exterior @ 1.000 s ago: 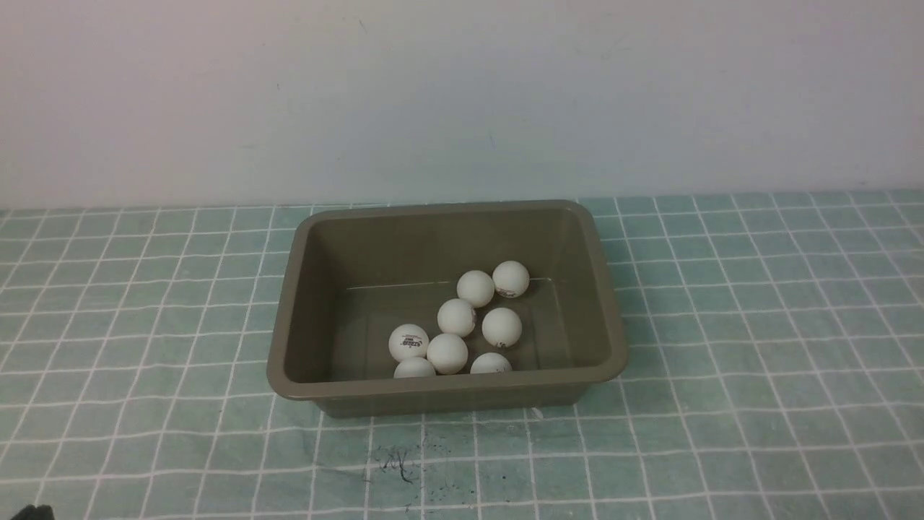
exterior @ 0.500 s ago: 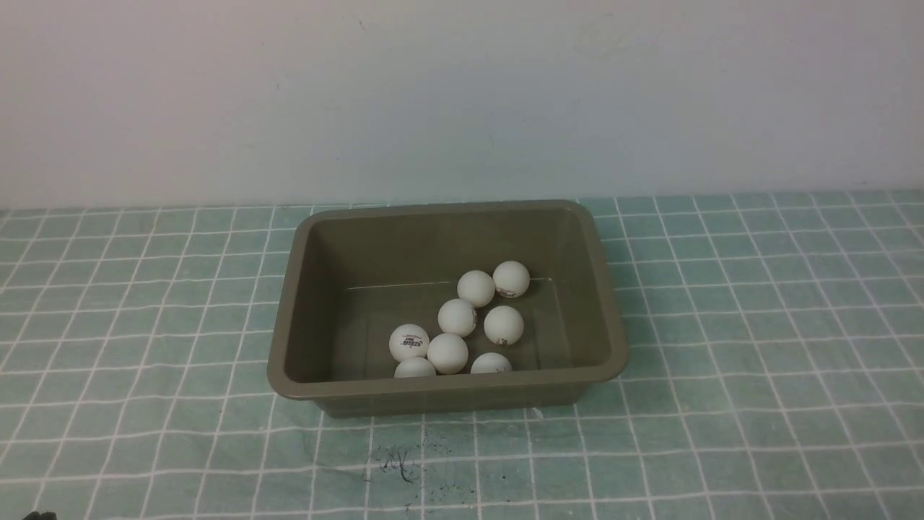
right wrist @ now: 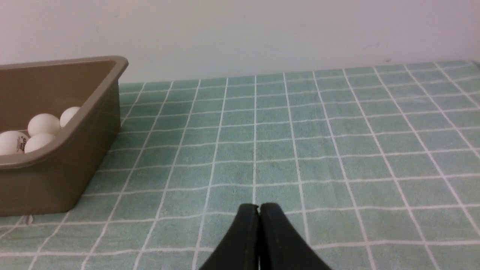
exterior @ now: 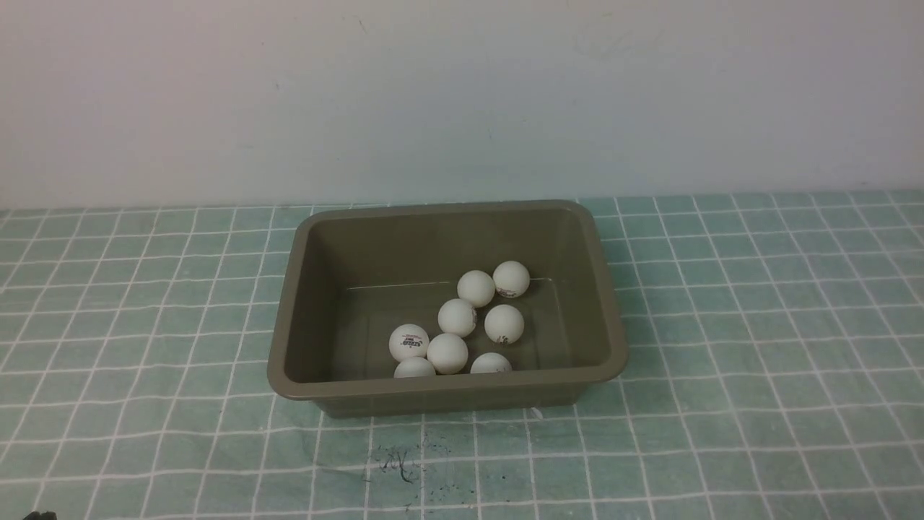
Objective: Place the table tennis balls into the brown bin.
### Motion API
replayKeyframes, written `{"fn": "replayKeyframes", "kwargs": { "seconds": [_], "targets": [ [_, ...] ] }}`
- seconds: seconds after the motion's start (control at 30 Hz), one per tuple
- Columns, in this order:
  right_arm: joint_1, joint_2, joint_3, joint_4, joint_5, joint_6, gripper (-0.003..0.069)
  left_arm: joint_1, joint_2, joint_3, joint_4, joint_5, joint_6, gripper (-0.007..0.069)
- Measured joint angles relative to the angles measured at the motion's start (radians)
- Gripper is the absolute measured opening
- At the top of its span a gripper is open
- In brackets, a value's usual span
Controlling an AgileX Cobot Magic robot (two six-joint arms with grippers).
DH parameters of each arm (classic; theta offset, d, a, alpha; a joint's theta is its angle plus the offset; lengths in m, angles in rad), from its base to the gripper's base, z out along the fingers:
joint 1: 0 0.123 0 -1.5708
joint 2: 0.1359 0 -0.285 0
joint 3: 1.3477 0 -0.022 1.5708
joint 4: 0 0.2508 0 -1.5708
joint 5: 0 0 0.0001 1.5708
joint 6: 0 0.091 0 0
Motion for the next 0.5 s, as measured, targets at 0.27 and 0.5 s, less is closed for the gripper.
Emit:
{"fn": "replayKeyframes", "kwargs": {
  "seconds": [0.27, 0.5],
  "targets": [
    [-0.009, -0.011, 0.0, -0.019, 0.001, -0.028, -0.001, 0.0, 0.0, 0.0, 0.0, 0.001, 0.0, -0.0005],
    [-0.009, -0.011, 0.0, -0.019, 0.002, -0.028, -0.001, 0.0, 0.0, 0.0, 0.0, 0.001, 0.0, -0.0005]
  ]
}}
